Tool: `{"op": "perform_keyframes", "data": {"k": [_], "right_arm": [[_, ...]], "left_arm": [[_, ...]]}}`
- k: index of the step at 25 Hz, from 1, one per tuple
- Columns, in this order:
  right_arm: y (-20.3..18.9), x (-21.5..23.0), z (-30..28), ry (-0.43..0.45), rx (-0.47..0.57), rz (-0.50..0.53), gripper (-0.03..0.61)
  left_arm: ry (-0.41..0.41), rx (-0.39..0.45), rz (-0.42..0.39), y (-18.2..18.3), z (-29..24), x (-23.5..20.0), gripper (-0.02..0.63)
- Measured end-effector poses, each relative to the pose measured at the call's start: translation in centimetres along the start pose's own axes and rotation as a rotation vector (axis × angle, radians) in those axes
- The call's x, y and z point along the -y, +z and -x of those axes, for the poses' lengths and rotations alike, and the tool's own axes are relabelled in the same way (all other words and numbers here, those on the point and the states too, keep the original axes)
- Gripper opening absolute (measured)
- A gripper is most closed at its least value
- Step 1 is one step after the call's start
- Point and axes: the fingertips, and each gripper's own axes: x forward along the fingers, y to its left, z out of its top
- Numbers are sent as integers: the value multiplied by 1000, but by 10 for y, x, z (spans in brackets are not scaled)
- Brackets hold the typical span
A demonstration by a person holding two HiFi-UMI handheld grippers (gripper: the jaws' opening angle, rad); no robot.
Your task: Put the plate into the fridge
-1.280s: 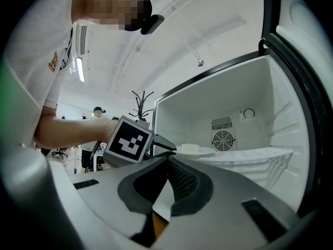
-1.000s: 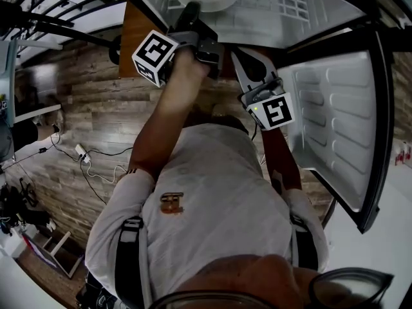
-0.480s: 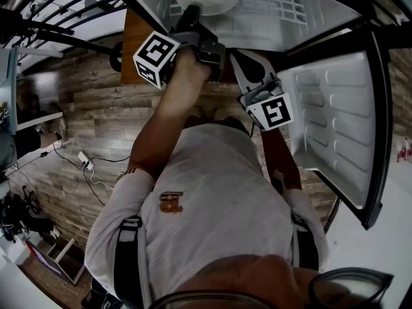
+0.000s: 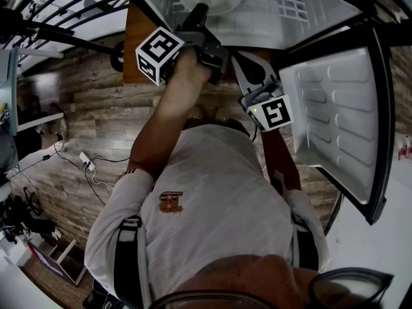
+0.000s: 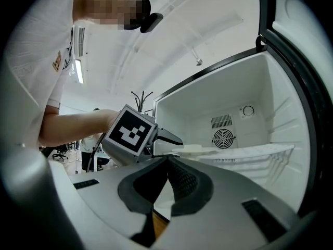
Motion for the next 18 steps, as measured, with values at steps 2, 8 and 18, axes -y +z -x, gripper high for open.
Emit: {"op": "perform_keyframes", "data": {"k": [2,8,18], "right_arm": [[2,0,-1,-7,15,-5,32],[-4,6,0,-22,-11,-7,32],[-7,7,1,-40,-21,-3,32]], "left_arm": [[-1,-10,-11,-3,2,-3,144],[-47,-12,-182,-3,13,-3,153],[-141,-70,-349,-13,34,-11,105]]}}
